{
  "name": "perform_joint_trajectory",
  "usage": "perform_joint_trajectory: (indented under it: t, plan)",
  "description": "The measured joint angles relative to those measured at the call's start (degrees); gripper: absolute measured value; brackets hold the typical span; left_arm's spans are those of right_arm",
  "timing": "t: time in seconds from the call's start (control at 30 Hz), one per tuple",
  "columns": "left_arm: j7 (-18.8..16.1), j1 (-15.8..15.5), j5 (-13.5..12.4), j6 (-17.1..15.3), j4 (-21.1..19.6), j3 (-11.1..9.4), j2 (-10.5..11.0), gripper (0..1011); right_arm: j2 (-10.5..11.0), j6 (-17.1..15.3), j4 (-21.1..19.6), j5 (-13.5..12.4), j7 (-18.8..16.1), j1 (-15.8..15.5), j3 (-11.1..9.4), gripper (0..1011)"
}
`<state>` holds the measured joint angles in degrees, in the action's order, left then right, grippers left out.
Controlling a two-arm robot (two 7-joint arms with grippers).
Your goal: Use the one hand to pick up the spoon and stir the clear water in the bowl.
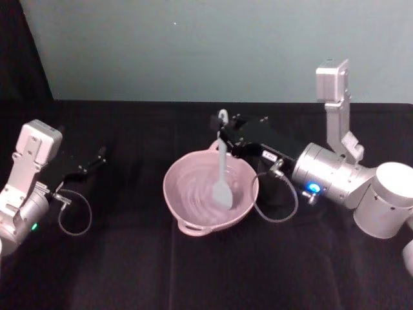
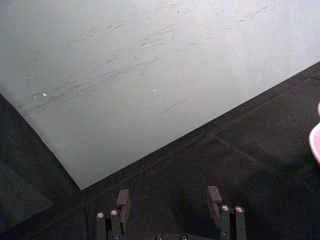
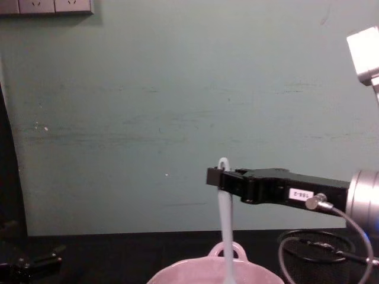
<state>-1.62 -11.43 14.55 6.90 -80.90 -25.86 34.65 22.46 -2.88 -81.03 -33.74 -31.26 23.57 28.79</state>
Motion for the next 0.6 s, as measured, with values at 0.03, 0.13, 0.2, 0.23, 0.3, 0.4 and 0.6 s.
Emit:
perform_joint_trajectory:
  t: [0.03, 0.13, 0.2, 0.23, 0.3, 0.4, 0.6]
  plan:
    - [0.0, 0.0, 0.0, 0.0, 0.0, 0.0, 0.0, 1011, -0.27, 0.0, -0.02, 0.0, -0.27, 0.02, 0.4, 109]
    - [0.0, 0.0, 0.0, 0.0, 0.0, 0.0, 0.0, 1011, -0.97, 0.0, 0.28, 0.0, -0.78, 0.43, 1.19, 109]
    - [0.0, 0.0, 0.0, 0.0, 0.0, 0.0, 0.0, 1011, -1.54, 0.0, 0.72, 0.0, -1.16, 0.92, 1.78, 109]
    - [0.0, 0.0, 0.0, 0.0, 0.0, 0.0, 0.0, 1011, -1.85, 0.0, 1.01, 0.02, -1.33, 1.21, 2.07, 109]
    - [0.0, 0.0, 0.0, 0.0, 0.0, 0.0, 0.0, 1011, -2.84, 0.1, 2.21, 0.19, -1.85, 2.23, 2.83, 109]
    - [0.0, 0.0, 0.0, 0.0, 0.0, 0.0, 0.0, 1011, -4.19, 0.46, 4.12, 0.29, -2.43, 3.77, 3.57, 109]
    - [0.0, 0.0, 0.0, 0.0, 0.0, 0.0, 0.0, 1011, -6.8, 1.36, 9.04, 0.64, -3.41, 7.23, 4.52, 109]
